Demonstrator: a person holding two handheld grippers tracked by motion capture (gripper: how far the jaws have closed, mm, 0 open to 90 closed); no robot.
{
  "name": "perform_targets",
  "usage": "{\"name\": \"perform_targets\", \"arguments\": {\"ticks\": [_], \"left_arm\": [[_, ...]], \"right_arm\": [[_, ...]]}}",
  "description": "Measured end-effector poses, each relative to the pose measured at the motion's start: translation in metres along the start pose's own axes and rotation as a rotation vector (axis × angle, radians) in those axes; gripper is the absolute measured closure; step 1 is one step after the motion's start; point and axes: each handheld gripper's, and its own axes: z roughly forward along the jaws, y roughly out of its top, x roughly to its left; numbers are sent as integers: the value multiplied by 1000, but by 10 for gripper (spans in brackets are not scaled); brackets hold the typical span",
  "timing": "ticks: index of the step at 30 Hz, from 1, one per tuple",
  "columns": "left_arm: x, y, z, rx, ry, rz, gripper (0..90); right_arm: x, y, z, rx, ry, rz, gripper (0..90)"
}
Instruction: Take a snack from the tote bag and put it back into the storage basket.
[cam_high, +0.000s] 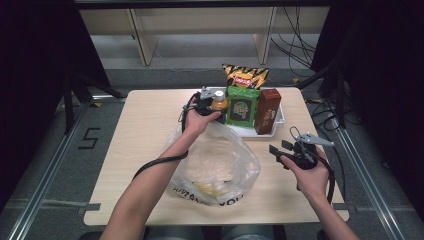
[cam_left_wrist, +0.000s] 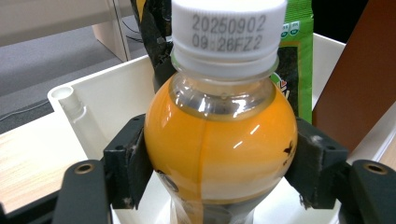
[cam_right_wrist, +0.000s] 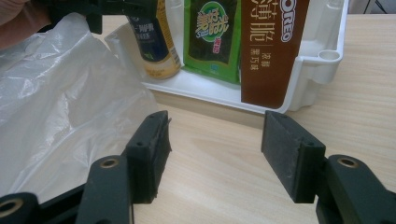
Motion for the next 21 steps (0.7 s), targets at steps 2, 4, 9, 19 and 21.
{"name": "perform_targets", "arguments": {"ticks": [2,4,9,19,21], "left_arm": [[0,-1,0,2,1,2,301],[1,-1,1,6,-2,3,301],[2,-2,1,3,2,0,301],[1,-3,1,4,2,-3,300],[1,-3,1,4,2,-4,300]], "right_arm": [[-2,0,-1,3,-13,-37,424],[-1,0,0,0,-9,-12,424],[-1,0,0,4,-17,-16,424],[-2,-1,0,10,1,-34,424],[-1,-1,-1,19,-7,-34,424]]}}
